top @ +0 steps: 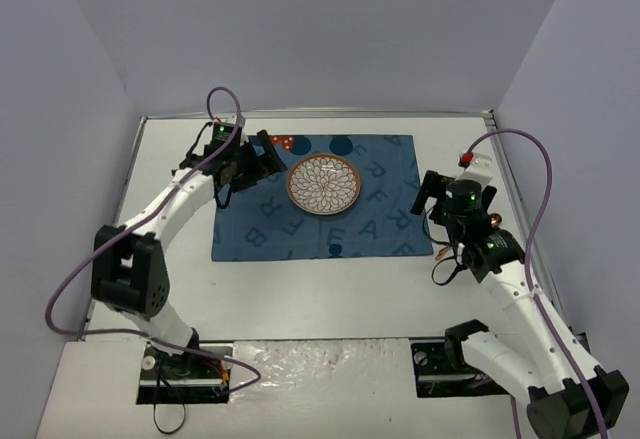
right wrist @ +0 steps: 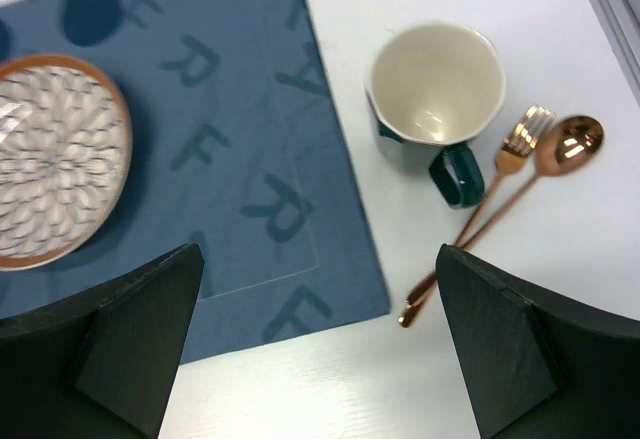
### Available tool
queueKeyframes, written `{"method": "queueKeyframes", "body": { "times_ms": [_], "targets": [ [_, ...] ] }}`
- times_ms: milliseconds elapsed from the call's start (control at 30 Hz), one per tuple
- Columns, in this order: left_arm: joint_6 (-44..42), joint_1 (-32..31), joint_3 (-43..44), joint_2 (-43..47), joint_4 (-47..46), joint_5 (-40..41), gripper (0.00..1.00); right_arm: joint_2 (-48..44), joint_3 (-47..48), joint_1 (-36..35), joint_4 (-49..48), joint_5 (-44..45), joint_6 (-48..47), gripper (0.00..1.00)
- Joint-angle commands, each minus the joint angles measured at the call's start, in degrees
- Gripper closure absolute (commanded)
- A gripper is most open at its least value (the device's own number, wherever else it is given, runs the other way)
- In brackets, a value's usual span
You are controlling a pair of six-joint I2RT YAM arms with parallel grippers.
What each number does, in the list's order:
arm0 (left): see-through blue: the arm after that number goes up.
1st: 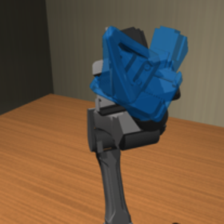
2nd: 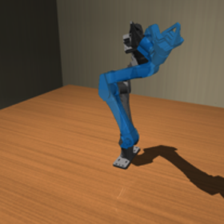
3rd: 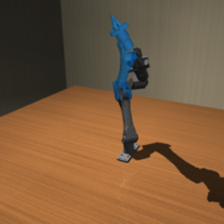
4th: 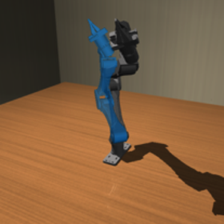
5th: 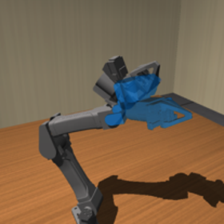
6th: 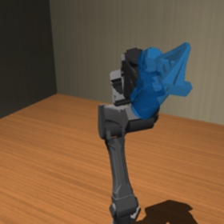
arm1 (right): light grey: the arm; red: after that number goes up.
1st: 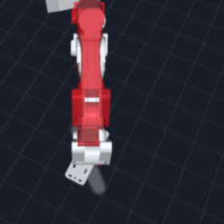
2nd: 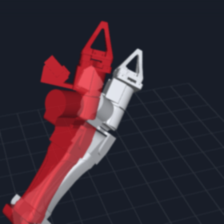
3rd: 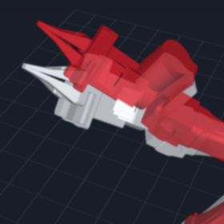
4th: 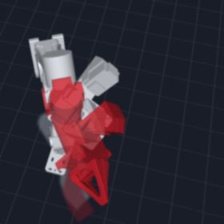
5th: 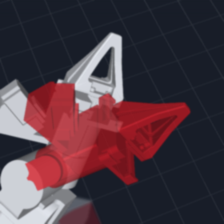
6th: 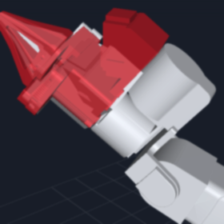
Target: Set the dinner table for one person
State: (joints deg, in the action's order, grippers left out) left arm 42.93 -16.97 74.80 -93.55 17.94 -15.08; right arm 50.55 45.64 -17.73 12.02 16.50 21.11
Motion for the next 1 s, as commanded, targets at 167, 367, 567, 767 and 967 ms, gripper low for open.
{"method": "queueKeyframes", "body": {
  "times_ms": [167, 367, 567, 767, 967],
  "targets": [
    [-19.1, 2.7, -2.6, 18.7, 18.5, 2.8, 0.03, 13.3, 2.1, 7.3, -4.1, 3.6, -4.1, 0.07],
    [-23.6, 4.7, -9.3, 26.1, 17.1, 6.9, 0.03, 14.1, 0.5, 13.5, -6.6, -1.7, -9.0, 0.09],
    [-24.2, 4.9, -12.9, 29.0, 15.2, 7.9, 0.03, 20.2, 0.0, 20.5, -10.9, -9.8, -10.5, 0.09],
    [-24.2, 4.9, -14.4, 29.8, 15.4, 9.1, 0.03, 25.1, 0.6, 23.0, -14.6, -14.8, -12.0, 0.09],
    [-24.0, 4.9, -14.6, 30.2, 15.5, 9.5, 0.03, 28.3, 1.5, 23.3, -15.9, -15.0, -13.2, 0.16]
  ]
}}
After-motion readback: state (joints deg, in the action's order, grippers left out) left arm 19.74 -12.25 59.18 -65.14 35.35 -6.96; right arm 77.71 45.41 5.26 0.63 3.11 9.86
